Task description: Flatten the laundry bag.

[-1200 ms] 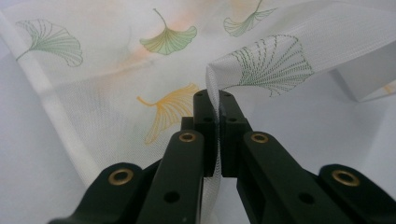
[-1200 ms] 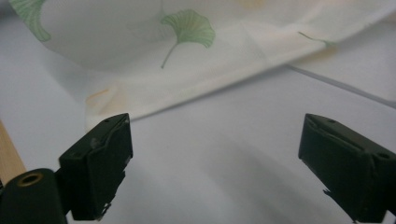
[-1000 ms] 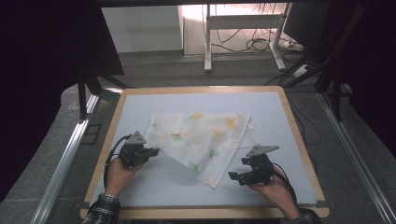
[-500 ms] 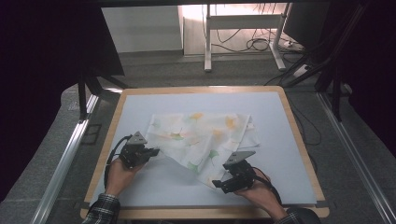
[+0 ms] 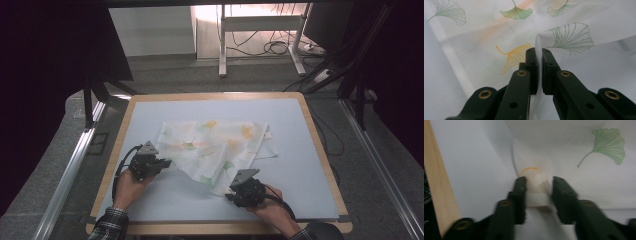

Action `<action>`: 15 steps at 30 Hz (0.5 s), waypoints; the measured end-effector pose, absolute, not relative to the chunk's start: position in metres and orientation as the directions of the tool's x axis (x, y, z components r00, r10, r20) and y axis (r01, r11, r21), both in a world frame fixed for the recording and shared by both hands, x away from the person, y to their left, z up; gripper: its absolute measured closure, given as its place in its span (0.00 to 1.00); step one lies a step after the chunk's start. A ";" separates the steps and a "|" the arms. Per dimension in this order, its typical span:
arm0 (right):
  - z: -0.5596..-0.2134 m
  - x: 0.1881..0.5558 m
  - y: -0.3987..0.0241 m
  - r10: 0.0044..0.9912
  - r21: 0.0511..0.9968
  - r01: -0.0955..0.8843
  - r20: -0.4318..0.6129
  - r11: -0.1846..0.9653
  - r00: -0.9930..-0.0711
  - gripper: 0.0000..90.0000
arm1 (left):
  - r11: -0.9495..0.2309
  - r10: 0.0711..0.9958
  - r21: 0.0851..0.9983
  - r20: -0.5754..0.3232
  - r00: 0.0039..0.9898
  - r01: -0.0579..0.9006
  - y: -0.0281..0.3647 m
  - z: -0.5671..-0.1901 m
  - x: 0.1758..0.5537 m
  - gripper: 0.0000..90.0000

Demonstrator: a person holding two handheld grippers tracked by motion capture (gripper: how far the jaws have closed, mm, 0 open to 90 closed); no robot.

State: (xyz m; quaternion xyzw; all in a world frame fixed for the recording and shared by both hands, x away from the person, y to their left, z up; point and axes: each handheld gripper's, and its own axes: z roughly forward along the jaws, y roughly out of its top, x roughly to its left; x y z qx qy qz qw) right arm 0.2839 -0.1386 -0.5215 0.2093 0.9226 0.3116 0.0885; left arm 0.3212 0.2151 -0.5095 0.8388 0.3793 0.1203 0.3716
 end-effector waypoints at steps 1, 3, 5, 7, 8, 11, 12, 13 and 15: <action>-0.521 0.284 -0.138 0.444 0.607 0.334 -0.034 0.721 -0.896 0.85 | -0.437 0.727 0.713 -0.080 0.682 0.549 0.215 -0.510 0.321 0.95; -0.520 0.285 -0.138 0.457 0.599 0.348 -0.034 0.721 -0.889 0.95 | -0.444 0.724 0.711 -0.074 0.686 0.545 0.215 -0.510 0.321 0.95; -0.519 0.289 -0.142 0.469 0.603 0.380 0.011 0.701 -0.883 0.96 | -0.449 0.727 0.707 -0.066 0.683 0.546 0.215 -0.509 0.321 0.97; -0.519 0.292 -0.145 0.481 0.603 0.401 0.033 0.690 -0.876 0.96 | -0.447 0.736 0.704 -0.062 0.674 0.552 0.214 -0.509 0.321 0.98; -0.517 0.294 -0.149 0.498 0.597 0.402 0.005 0.694 -0.867 0.97 | -0.450 0.737 0.703 -0.057 0.673 0.551 0.215 -0.509 0.322 0.98; -0.516 0.299 -0.156 0.527 0.599 0.421 -0.002 0.681 -0.850 0.97 | -0.446 0.740 0.705 -0.056 0.670 0.552 0.218 -0.508 0.321 0.98; -0.513 0.304 -0.164 0.554 0.608 0.440 0.000 0.661 -0.832 0.97 | -0.445 0.741 0.705 -0.056 0.669 0.553 0.219 -0.508 0.321 0.97; -0.513 0.304 -0.164 0.554 0.608 0.440 0.000 0.661 -0.832 0.97 | -0.446 0.743 0.705 -0.053 0.667 0.552 0.220 -0.508 0.321 0.97; -0.510 0.308 -0.171 0.577 0.621 0.454 0.003 0.639 -0.816 0.97 | -0.446 0.747 0.705 -0.047 0.663 0.552 0.224 -0.508 0.321 0.96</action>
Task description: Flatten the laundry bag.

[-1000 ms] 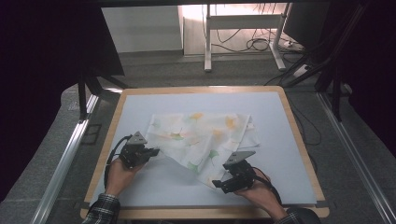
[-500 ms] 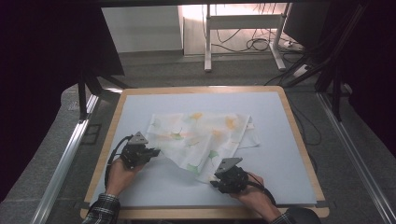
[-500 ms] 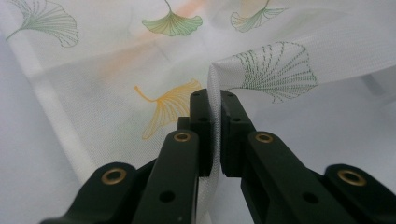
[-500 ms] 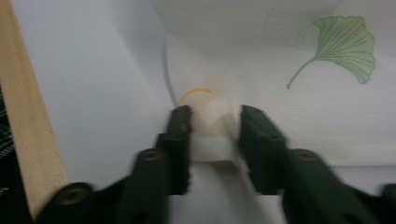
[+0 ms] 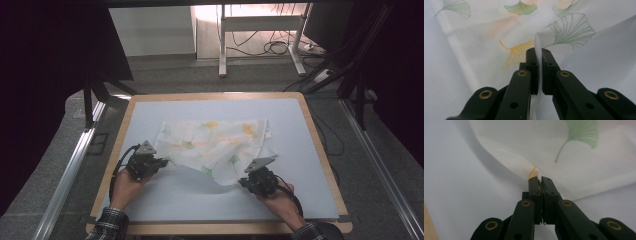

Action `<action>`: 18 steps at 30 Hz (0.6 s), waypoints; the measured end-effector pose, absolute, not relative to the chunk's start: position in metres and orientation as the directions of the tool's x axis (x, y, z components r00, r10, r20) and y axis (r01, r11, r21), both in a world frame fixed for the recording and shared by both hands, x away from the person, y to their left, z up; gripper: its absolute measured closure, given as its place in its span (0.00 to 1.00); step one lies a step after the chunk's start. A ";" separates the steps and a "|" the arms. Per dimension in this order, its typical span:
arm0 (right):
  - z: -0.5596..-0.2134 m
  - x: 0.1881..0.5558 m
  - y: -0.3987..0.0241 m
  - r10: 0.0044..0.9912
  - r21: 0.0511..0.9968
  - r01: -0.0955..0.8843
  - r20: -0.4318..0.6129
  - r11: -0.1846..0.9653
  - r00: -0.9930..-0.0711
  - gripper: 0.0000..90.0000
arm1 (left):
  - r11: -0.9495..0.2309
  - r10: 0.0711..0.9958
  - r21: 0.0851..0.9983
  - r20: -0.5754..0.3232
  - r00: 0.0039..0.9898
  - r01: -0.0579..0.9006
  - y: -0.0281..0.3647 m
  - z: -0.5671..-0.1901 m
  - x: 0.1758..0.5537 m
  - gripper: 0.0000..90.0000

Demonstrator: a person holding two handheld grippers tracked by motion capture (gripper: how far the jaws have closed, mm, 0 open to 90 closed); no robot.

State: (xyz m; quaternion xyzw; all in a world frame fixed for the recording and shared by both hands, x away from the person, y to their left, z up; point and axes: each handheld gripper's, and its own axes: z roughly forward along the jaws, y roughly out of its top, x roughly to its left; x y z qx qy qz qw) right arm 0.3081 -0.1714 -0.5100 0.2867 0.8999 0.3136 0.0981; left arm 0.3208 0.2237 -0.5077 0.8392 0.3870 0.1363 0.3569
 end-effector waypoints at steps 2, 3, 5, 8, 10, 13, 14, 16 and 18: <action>-0.507 0.312 -0.178 0.594 0.633 0.461 0.003 0.622 -0.805 0.97 | -0.436 0.756 0.704 -0.053 0.653 0.561 0.227 -0.508 0.321 0.95; -0.506 0.314 -0.181 0.603 0.639 0.468 0.008 0.611 -0.797 0.97 | -0.434 0.757 0.704 -0.054 0.651 0.563 0.229 -0.508 0.321 0.95; -0.503 0.317 -0.187 0.619 0.647 0.477 0.010 0.594 -0.785 0.97 | -0.430 0.762 0.701 -0.056 0.646 0.568 0.231 -0.509 0.322 0.95; -0.499 0.322 -0.195 0.637 0.663 0.488 0.022 0.567 -0.770 0.97 | -0.431 0.762 0.699 -0.058 0.645 0.571 0.232 -0.509 0.322 0.95; -0.497 0.325 -0.199 0.646 0.673 0.488 0.020 0.555 -0.763 0.97 | -0.433 0.760 0.698 -0.057 0.647 0.570 0.232 -0.509 0.322 0.95; -0.493 0.331 -0.208 0.668 0.687 0.492 0.013 0.534 -0.744 0.97 | -0.445 0.758 0.691 -0.047 0.650 0.570 0.230 -0.509 0.322 0.95; -0.493 0.331 -0.208 0.668 0.687 0.492 0.013 0.534 -0.744 0.97 | -0.446 0.758 0.690 -0.048 0.651 0.570 0.230 -0.509 0.322 0.95; -0.491 0.334 -0.212 0.677 0.695 0.497 0.019 0.520 -0.736 0.97 | -0.451 0.756 0.688 -0.044 0.653 0.569 0.229 -0.509 0.322 0.95; -0.488 0.338 -0.215 0.681 0.702 0.496 0.020 0.512 -0.732 0.97 | -0.450 0.757 0.690 -0.043 0.652 0.567 0.227 -0.508 0.323 0.96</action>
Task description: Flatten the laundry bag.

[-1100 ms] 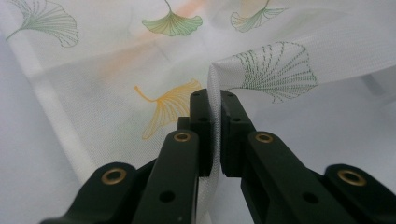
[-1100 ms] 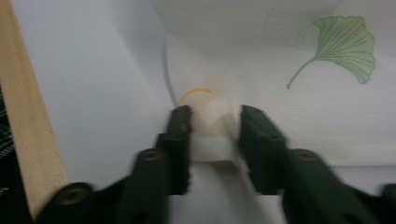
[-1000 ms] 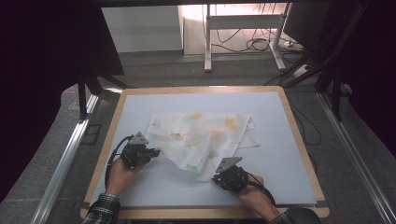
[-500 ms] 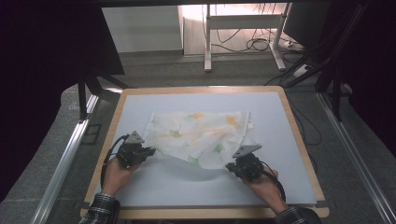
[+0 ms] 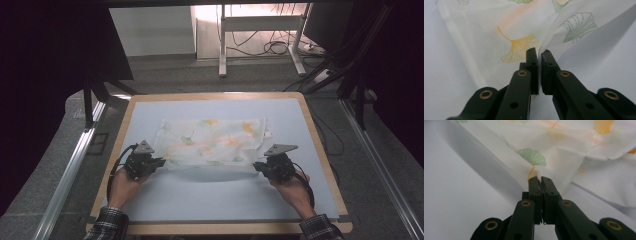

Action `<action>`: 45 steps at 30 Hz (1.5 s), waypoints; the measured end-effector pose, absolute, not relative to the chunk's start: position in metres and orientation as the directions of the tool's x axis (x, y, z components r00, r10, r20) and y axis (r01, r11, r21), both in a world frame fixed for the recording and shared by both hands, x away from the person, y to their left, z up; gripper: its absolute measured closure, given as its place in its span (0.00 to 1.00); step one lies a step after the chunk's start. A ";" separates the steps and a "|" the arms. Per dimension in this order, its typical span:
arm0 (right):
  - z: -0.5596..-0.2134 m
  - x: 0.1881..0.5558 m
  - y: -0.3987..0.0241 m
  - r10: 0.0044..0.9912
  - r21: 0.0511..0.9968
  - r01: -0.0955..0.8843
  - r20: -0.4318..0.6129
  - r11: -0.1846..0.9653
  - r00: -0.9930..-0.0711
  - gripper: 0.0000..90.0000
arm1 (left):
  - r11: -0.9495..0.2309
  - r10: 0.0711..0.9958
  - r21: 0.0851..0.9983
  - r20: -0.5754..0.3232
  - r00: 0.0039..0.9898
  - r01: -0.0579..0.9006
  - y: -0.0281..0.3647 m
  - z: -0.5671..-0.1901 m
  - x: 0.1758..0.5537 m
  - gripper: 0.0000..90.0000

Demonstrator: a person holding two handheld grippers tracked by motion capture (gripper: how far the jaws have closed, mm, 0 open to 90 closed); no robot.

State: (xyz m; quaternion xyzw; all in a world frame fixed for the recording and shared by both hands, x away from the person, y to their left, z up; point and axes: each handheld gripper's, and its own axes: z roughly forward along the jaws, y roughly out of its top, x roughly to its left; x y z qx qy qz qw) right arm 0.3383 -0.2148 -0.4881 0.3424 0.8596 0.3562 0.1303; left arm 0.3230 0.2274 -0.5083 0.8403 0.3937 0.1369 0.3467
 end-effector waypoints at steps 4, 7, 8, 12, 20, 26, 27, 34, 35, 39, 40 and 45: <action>-0.486 0.346 -0.216 0.678 0.708 0.483 0.008 0.516 -0.735 0.96 | -0.454 0.758 0.691 -0.031 0.651 0.562 0.223 -0.506 0.327 0.98; -0.485 0.354 -0.215 0.682 0.704 0.481 -0.006 0.523 -0.732 0.96 | -0.451 0.763 0.695 -0.026 0.646 0.560 0.222 -0.504 0.331 0.98; -0.483 0.357 -0.214 0.684 0.707 0.479 -0.009 0.521 -0.730 0.96 | -0.450 0.763 0.697 -0.025 0.646 0.558 0.222 -0.503 0.333 0.98; -0.477 0.369 -0.214 0.691 0.719 0.470 -0.019 0.512 -0.723 0.96 | -0.430 0.772 0.709 -0.033 0.635 0.559 0.222 -0.500 0.342 0.98; -0.472 0.398 -0.214 0.723 0.735 0.484 -0.013 0.476 -0.691 0.96 | -0.433 0.781 0.710 -0.011 0.624 0.555 0.217 -0.497 0.369 0.98; -0.467 0.416 -0.213 0.740 0.749 0.485 -0.010 0.451 -0.673 0.96 | -0.427 0.791 0.706 -0.011 0.612 0.565 0.216 -0.497 0.393 0.98; -0.466 0.419 -0.212 0.741 0.753 0.483 -0.010 0.447 -0.671 0.96 | -0.420 0.793 0.707 -0.019 0.609 0.569 0.217 -0.497 0.397 0.98; -0.461 0.442 -0.204 0.754 0.763 0.480 -0.014 0.433 -0.657 0.96 | -0.399 0.813 0.695 -0.035 0.582 0.598 0.223 -0.496 0.425 0.98; -0.461 0.445 -0.203 0.756 0.764 0.482 -0.013 0.430 -0.654 0.96 | -0.400 0.816 0.692 -0.030 0.578 0.601 0.224 -0.495 0.429 0.98; -0.459 0.460 -0.199 0.766 0.766 0.487 -0.010 0.420 -0.643 0.96 | -0.398 0.831 0.675 -0.022 0.556 0.621 0.222 -0.493 0.445 0.98; -0.458 0.465 -0.197 0.770 0.766 0.492 -0.006 0.413 -0.638 0.96 | -0.402 0.833 0.669 -0.016 0.553 0.625 0.221 -0.492 0.449 0.98; -0.456 0.483 -0.193 0.787 0.769 0.505 0.003 0.393 -0.617 0.96 | -0.367 0.854 0.682 -0.022 0.519 0.632 0.220 -0.491 0.467 0.97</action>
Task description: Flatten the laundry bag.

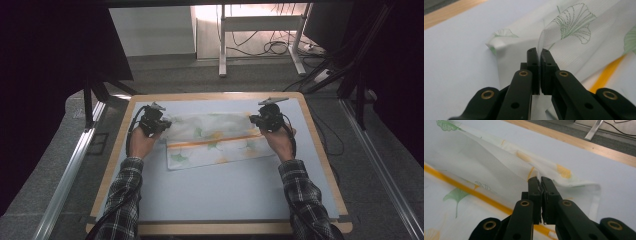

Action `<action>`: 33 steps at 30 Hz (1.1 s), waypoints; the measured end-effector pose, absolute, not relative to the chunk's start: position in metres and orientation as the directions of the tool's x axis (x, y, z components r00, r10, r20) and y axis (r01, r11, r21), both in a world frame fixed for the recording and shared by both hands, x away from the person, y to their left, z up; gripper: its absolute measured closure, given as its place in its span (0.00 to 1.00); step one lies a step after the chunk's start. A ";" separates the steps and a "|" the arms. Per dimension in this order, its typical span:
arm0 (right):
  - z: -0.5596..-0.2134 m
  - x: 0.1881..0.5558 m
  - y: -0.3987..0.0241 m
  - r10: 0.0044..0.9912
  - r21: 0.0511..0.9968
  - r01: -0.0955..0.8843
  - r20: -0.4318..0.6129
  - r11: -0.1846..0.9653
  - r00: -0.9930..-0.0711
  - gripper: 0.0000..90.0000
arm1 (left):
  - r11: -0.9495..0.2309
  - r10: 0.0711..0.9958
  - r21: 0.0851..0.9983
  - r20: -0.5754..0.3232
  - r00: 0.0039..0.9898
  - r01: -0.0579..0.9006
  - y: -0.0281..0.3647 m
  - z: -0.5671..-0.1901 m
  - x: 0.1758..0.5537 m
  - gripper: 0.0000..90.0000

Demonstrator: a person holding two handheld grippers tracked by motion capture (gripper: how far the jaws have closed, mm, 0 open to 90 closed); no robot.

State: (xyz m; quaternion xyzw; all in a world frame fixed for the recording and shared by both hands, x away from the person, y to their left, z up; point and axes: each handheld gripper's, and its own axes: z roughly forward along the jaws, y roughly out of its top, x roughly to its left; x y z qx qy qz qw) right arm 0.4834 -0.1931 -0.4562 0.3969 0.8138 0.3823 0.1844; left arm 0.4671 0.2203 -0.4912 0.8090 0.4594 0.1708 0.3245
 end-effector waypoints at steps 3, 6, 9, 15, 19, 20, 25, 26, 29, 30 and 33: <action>-0.454 0.494 -0.190 0.795 0.770 0.509 0.004 0.385 -0.606 0.96 | -0.344 0.866 0.694 -0.027 0.500 0.632 0.222 -0.493 0.476 0.97; -0.453 0.504 -0.185 0.800 0.777 0.501 -0.005 0.380 -0.600 0.96 | -0.316 0.880 0.705 -0.032 0.473 0.635 0.225 -0.496 0.485 0.94; -0.454 0.513 -0.183 0.809 0.785 0.507 0.012 0.356 -0.587 0.95 | -0.298 0.888 0.703 -0.044 0.457 0.646 0.227 -0.499 0.491 0.78; -0.460 0.522 -0.179 0.821 0.793 0.508 0.015 0.338 -0.570 0.83 | -0.254 0.888 0.736 -0.080 0.453 0.627 0.240 -0.490 0.488 0.34; -0.458 0.522 -0.180 0.825 0.793 0.514 0.026 0.327 -0.565 0.75 | -0.233 0.883 0.742 -0.109 0.457 0.629 0.249 -0.484 0.478 0.21; -0.457 0.521 -0.180 0.826 0.788 0.518 0.021 0.333 -0.563 0.73 | -0.236 0.880 0.742 -0.109 0.461 0.627 0.250 -0.483 0.475 0.19; -0.459 0.517 -0.183 0.825 0.772 0.535 0.025 0.342 -0.565 0.68 | -0.223 0.858 0.749 -0.152 0.490 0.624 0.258 -0.484 0.449 0.15; -0.460 0.515 -0.184 0.822 0.768 0.538 0.026 0.348 -0.569 0.68 | -0.225 0.856 0.745 -0.157 0.493 0.628 0.259 -0.485 0.444 0.14; -0.464 0.508 -0.188 0.813 0.759 0.542 0.028 0.362 -0.582 0.67 | -0.266 0.847 0.728 -0.137 0.515 0.631 0.258 -0.491 0.428 0.13; -0.466 0.506 -0.190 0.810 0.759 0.541 0.030 0.362 -0.585 0.67 | -0.277 0.841 0.723 -0.136 0.523 0.633 0.258 -0.494 0.423 0.13; -0.470 0.498 -0.197 0.802 0.752 0.547 0.041 0.368 -0.596 0.65 | -0.311 0.832 0.716 -0.113 0.543 0.625 0.256 -0.498 0.408 0.12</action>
